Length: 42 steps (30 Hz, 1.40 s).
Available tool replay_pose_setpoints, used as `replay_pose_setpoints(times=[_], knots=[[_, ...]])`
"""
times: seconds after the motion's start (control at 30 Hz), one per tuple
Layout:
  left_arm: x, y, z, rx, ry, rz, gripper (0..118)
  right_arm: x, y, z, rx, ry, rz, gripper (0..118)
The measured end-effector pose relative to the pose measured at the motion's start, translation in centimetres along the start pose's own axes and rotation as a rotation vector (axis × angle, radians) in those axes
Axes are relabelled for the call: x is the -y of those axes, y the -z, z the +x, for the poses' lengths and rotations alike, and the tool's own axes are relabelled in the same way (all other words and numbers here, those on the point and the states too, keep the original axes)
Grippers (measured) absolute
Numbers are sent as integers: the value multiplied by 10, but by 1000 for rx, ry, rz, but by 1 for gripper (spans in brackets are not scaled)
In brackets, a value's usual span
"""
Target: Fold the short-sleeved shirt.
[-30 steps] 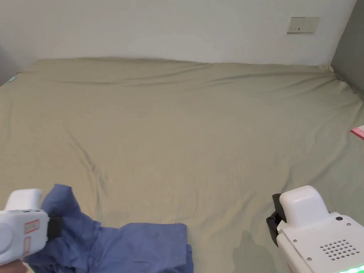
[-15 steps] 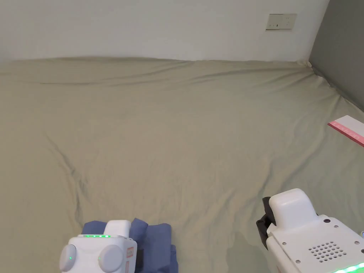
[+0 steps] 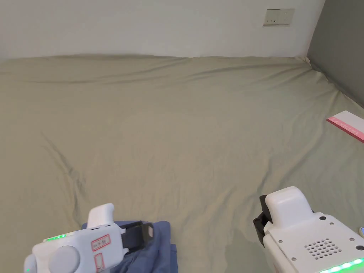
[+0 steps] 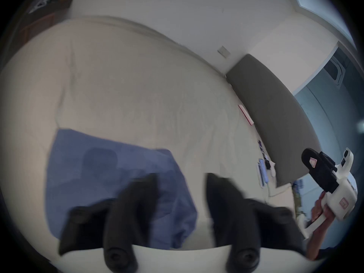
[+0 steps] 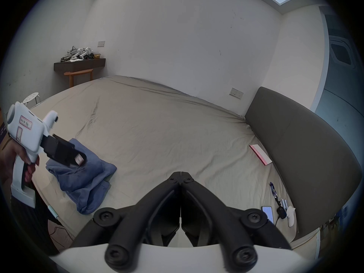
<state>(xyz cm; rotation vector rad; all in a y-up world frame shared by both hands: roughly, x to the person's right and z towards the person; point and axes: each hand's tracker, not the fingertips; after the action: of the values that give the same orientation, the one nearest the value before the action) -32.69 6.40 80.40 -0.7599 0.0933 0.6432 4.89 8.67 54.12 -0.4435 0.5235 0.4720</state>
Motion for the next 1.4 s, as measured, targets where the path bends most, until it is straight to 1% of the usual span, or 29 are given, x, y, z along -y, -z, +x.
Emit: replay_pose_setpoints(times=[0.03,0.1,0.27,0.37,0.47,0.6,0.77,0.8,0.83,0.87,0.97,1.03,1.13,1.2,1.27,1.33,1.4], knots=[[4,-5,5,-49,51,33,0,0,0,1,1,1,1,2],[18,-9,17,-148,114,92,0,0,-1,1,4,1,4,2],[29,12,20,-216,232,45,0,-1,-5,-1,4,-6,8,2],[36,34,28,-201,320,8,0,1,-5,-2,5,-8,4,2],[48,54,55,-245,415,-25,0,2,-6,-2,5,-8,-2,2],[65,68,73,-223,476,-19,0,4,-6,0,9,-10,-8,2],[77,78,81,-202,466,-18,0,4,-5,1,12,-9,-10,2],[79,75,78,-191,445,-9,0,3,-4,1,11,-8,-9,2],[83,75,73,-153,383,-3,0,2,-4,0,9,-9,-8,2],[81,75,68,-116,350,-20,0,2,-3,-1,8,-9,-6,2],[57,76,57,16,359,-161,0,-2,1,-4,2,-15,-5,2],[61,60,53,48,342,-122,0,-7,2,-6,-4,-19,3,2],[66,31,30,89,236,-26,0,-15,6,-11,-19,-21,19,2],[69,6,19,54,194,66,0,-21,11,-17,-40,-22,28,2],[69,-20,8,-8,184,155,0,-26,19,-27,-79,-17,37,2],[72,-43,1,-112,211,252,0,-30,29,-43,-168,-13,40,2],[68,-60,-6,-195,230,278,0,-31,44,-63,-250,-20,8,2]])
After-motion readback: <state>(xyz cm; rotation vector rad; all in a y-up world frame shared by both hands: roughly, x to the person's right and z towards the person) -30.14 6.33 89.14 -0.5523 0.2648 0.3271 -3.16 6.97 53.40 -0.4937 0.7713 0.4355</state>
